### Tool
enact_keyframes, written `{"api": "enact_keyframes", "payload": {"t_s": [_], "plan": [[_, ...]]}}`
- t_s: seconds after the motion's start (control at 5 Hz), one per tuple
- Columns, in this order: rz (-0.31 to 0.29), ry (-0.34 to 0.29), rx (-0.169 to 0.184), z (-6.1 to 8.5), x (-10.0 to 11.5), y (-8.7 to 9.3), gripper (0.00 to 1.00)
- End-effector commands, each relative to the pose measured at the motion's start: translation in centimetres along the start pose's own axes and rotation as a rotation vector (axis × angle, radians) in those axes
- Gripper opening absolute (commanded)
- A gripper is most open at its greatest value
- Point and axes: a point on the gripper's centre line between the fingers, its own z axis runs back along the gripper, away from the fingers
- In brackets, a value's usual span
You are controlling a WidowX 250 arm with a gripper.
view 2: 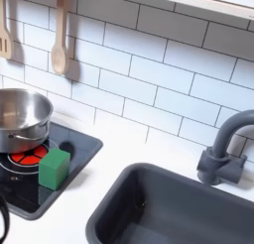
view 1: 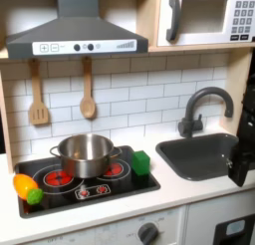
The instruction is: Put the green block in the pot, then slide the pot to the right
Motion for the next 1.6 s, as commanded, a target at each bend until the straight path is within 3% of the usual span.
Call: {"api": "enact_keyframes", "payload": {"t_s": [0.0, 0.4, 0.6, 1.4], "plan": [[0.000, 0.000, 0.000, 0.0, 0.0, 0.0, 1.00], [-0.009, 0.012, 0.012, -0.8, 1.9, 0.9, 1.00], [-0.036, 0.013, 0.036, -1.0, 2.6, 1.7, 1.00], [-0.077, -0.016, 0.044, -1.1, 8.4, 3.0, 1.00]]}}
